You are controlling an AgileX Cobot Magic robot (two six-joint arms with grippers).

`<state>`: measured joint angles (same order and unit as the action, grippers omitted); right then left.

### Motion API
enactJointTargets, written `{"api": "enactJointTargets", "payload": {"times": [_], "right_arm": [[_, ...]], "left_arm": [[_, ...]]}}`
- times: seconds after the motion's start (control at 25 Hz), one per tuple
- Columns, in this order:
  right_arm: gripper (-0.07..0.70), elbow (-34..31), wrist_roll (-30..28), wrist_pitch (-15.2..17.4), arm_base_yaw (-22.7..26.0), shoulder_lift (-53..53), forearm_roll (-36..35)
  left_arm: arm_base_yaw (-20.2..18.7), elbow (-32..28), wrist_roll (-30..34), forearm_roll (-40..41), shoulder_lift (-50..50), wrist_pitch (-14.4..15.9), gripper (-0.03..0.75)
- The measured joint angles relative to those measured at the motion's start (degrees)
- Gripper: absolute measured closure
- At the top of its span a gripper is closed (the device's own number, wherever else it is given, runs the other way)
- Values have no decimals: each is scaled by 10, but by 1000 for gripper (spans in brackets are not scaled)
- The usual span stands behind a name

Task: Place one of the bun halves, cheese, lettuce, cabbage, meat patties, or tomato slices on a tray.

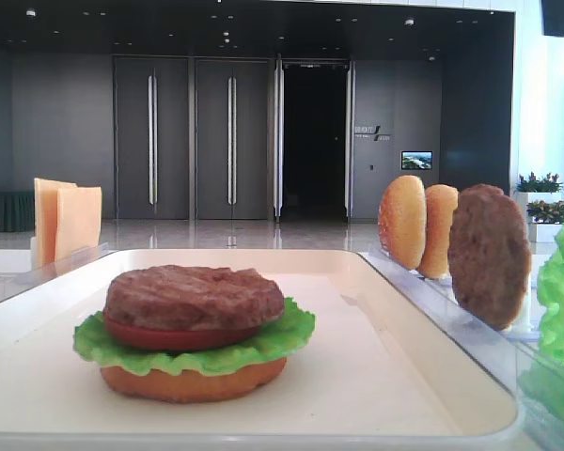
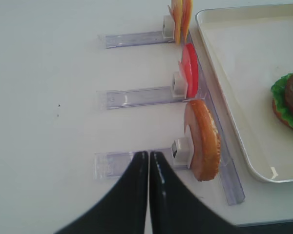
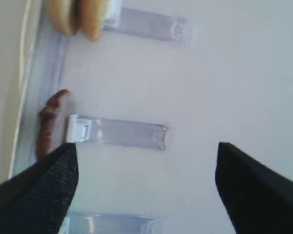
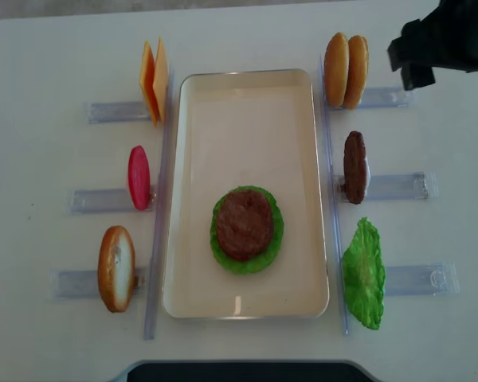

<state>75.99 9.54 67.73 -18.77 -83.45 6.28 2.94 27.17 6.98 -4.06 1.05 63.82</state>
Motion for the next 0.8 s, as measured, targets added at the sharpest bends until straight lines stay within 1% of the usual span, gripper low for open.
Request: {"api": "enactJointTargets", "payload": {"times": [0.24, 0.36, 0.48, 0.68, 0.8], "right_arm": [[56, 0, -13, 6, 155, 0, -35], [56, 0, -23, 6, 210, 0, -53], [56, 0, -28, 8, 231, 0, -57], [56, 0, -30, 9, 233, 9, -57], [56, 0, -30, 8, 233, 43, -57]], "left_arm": [[0, 0, 0, 0, 0, 0, 716], [0, 0, 0, 0, 0, 0, 716], [0, 0, 0, 0, 0, 0, 716], [0, 0, 0, 0, 0, 0, 716], [0, 0, 0, 0, 0, 0, 716]]}}
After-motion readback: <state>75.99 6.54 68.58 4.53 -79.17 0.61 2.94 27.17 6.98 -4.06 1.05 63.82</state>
